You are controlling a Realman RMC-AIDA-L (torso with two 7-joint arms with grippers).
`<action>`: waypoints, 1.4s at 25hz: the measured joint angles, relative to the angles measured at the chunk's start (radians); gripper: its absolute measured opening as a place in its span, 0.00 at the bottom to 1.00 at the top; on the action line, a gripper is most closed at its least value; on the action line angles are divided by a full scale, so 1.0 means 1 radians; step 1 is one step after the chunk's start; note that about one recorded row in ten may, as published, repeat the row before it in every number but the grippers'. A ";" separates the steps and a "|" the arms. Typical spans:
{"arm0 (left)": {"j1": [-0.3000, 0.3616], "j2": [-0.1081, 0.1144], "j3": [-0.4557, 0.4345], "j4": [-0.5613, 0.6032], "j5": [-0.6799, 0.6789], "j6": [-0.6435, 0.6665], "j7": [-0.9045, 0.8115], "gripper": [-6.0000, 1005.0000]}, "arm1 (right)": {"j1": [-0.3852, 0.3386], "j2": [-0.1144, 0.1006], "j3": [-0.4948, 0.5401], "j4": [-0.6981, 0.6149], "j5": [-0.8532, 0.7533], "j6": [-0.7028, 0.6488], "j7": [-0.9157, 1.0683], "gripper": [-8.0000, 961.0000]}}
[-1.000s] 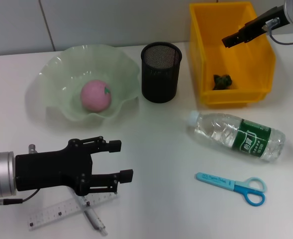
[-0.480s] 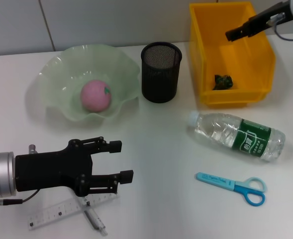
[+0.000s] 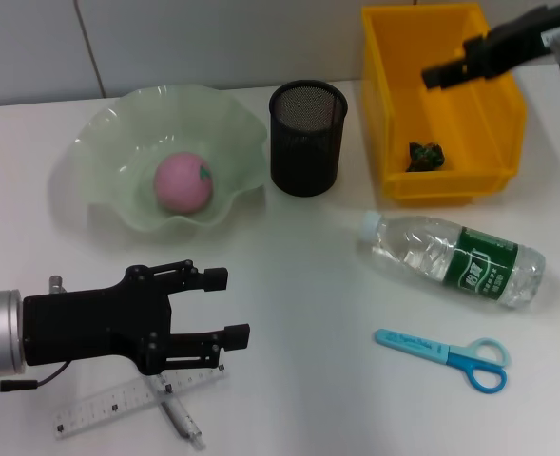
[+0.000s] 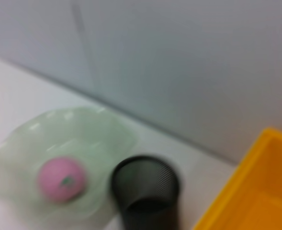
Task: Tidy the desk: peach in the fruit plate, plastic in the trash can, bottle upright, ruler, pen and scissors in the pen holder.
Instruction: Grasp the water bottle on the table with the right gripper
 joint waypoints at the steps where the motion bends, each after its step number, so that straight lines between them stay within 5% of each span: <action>1: 0.000 0.000 0.000 0.000 0.000 0.000 0.000 0.80 | -0.004 0.000 0.000 -0.013 0.010 -0.047 -0.012 0.82; 7: 0.004 0.000 -0.010 0.001 0.002 0.013 -0.011 0.80 | -0.002 -0.014 -0.001 -0.033 -0.014 -0.300 -0.093 0.82; 12: 0.000 -0.002 -0.012 -0.002 0.006 0.015 -0.011 0.80 | 0.015 -0.016 -0.023 0.017 -0.123 -0.385 -0.169 0.82; 35: 0.001 -0.008 -0.015 0.000 -0.001 0.021 -0.016 0.80 | 0.025 0.012 -0.207 0.187 -0.308 -0.169 -0.219 0.82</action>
